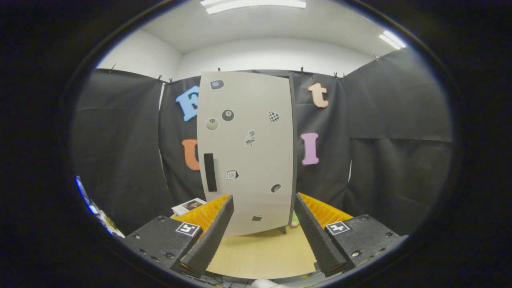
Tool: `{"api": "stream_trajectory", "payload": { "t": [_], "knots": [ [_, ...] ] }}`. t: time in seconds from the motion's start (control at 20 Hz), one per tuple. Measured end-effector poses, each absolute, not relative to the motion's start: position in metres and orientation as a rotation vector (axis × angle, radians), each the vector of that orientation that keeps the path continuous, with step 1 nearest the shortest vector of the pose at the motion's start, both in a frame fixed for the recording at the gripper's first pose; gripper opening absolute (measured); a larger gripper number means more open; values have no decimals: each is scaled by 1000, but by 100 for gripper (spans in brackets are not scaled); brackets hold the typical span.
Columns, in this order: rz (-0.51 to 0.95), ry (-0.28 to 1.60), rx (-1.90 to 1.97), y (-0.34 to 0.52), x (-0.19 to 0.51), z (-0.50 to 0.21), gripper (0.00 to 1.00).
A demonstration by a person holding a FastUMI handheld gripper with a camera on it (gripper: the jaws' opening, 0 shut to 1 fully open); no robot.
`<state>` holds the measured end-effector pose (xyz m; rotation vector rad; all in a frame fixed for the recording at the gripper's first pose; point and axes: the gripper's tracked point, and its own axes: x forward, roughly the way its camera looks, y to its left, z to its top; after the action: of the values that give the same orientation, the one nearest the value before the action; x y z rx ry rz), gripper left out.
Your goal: Open the shoe cabinet door, grab the shoes and put them into the shoe cabinet, then close the shoe cabinet door.
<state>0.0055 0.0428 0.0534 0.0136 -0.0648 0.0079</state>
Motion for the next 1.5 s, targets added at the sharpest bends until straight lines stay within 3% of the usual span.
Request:
{"api": "stream_trajectory", "payload": {
  "t": [1.5],
  "knots": [
    [-34, -53, 12, 17, -20, 37, 99]
  ]
}}
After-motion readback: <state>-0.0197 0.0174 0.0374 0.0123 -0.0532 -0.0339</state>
